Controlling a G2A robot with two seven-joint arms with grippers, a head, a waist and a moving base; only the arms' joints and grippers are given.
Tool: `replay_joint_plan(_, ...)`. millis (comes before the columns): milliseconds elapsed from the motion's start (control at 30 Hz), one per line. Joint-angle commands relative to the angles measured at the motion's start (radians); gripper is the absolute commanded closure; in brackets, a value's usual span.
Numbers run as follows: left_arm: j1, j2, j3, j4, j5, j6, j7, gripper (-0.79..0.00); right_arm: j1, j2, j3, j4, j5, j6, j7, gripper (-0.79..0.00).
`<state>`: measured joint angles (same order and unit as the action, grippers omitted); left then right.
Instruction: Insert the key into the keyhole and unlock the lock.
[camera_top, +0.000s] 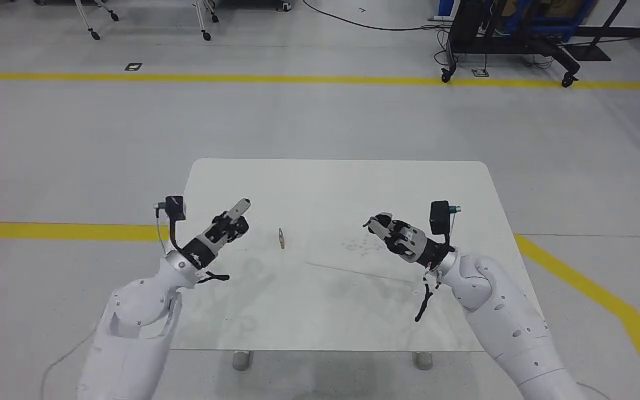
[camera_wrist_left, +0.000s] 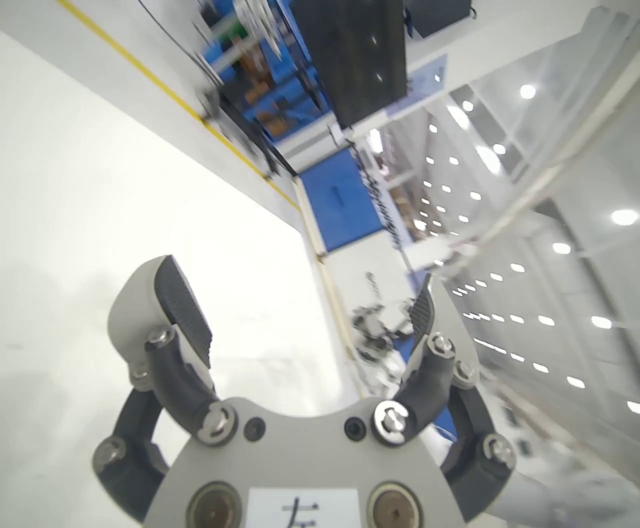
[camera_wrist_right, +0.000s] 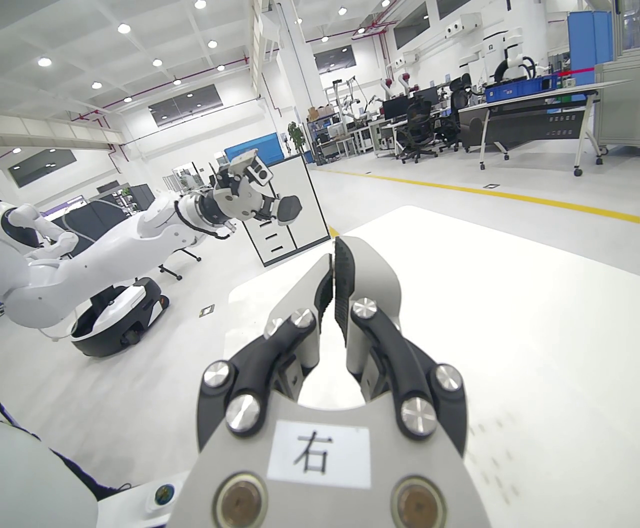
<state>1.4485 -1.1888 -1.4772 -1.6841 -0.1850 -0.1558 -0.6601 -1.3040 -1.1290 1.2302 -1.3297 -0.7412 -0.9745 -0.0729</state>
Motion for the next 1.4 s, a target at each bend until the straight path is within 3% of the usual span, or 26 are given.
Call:
replay_joint_plan(0,-0.075,-0.008,0.071,0.056,-0.165,0.014,-0.107,-0.785,0.0,0.0,0.0,0.0,0.0,0.0,0.0,0.0)
replay_joint_plan(200,-0.178,-0.035,0.217,0.15,-0.323,-0.009,-0.195,-0.785,0.0,0.0,0.0,0.0,0.0,0.0,0.0,0.0)
replay_joint_plan(600,-0.179,-0.034,0.236,0.15,-0.249,-0.028,-0.176,-0.785,0.0,0.0,0.0,0.0,0.0,0.0,0.0,0.0)
replay_joint_plan(700,-0.17,-0.036,0.268,0.143,-0.246,-0.076,-0.22,-0.785,-0.016,-0.008,-0.04,-0.005,0.127,-0.037,-0.006,0.0)
replay_joint_plan(1000,-0.213,-0.053,0.357,0.198,-0.246,-0.166,-0.231,-0.785,0.016,-0.011,-0.142,0.023,0.486,-0.038,0.182,0.0)
replay_joint_plan(1133,-0.225,-0.056,0.376,0.214,-0.209,-0.192,-0.217,-0.517,0.028,-0.008,-0.166,0.029,0.592,-0.038,0.259,0.0)
replay_joint_plan(1167,-0.227,-0.056,0.377,0.219,-0.194,-0.201,-0.208,-0.388,0.032,-0.007,-0.173,0.033,0.625,-0.038,0.285,0.0)
replay_joint_plan(1367,-0.228,-0.053,0.374,0.219,-0.141,-0.241,-0.186,-0.24,0.049,-0.001,-0.208,0.057,0.797,0.019,0.433,0.0)
